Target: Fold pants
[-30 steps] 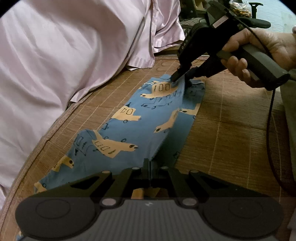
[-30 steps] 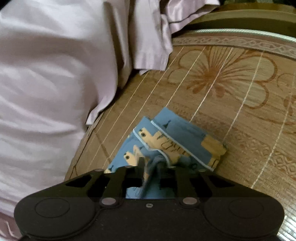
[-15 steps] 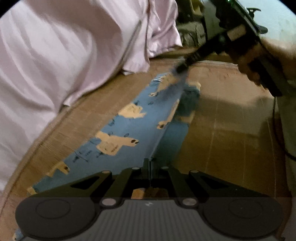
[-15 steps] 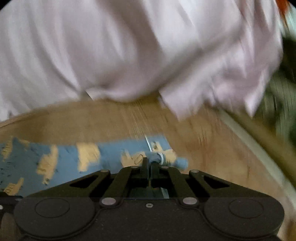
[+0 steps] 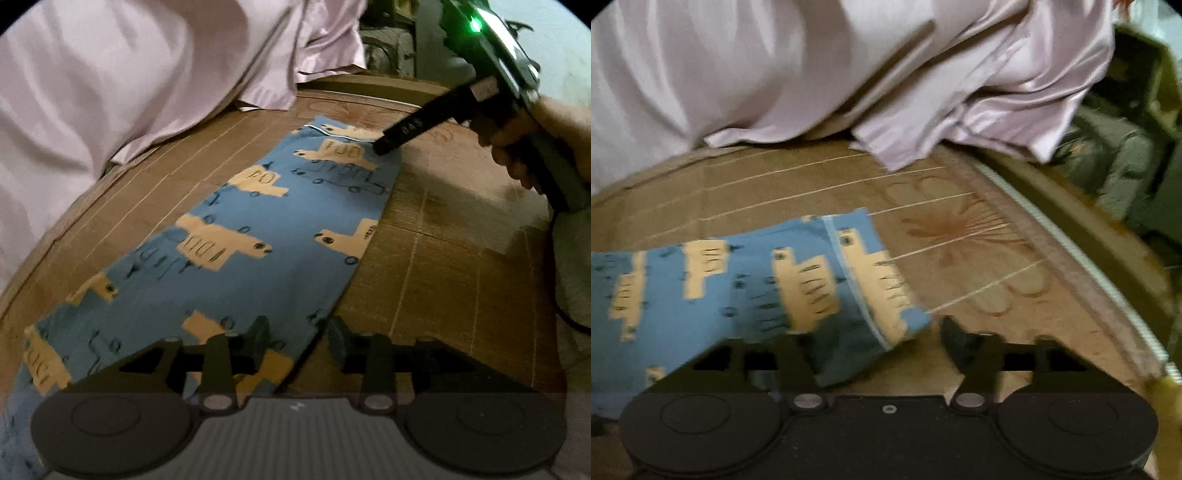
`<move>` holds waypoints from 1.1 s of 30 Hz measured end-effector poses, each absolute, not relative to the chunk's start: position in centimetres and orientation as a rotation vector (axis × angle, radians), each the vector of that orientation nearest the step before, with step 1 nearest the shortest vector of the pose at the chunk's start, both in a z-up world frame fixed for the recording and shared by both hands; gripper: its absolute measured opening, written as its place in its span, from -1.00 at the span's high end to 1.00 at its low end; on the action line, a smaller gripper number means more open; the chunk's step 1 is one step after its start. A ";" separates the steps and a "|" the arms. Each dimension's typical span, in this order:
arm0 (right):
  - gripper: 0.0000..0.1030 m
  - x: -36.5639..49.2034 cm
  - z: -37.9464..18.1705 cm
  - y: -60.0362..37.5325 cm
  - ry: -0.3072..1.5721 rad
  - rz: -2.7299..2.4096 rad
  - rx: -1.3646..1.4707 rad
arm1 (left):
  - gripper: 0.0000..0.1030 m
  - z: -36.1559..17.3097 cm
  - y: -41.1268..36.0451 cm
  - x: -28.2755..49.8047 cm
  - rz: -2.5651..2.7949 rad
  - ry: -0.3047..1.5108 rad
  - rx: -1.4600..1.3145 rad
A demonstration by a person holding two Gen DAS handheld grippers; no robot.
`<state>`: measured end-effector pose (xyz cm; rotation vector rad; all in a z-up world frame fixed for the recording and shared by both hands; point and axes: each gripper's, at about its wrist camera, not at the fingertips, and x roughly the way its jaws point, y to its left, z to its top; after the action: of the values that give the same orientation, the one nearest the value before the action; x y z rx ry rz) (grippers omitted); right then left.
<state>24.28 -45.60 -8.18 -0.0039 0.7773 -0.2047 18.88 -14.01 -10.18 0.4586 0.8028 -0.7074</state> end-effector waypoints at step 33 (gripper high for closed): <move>-0.39 30.8 -8.0 -30.8 0.610 0.635 -0.245 | 0.85 -9.9 1.4 34.9 -0.254 0.930 0.299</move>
<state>30.75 -30.84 -7.95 -0.2454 0.6102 0.6354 34.95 1.43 -9.86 0.2986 0.9303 -0.2539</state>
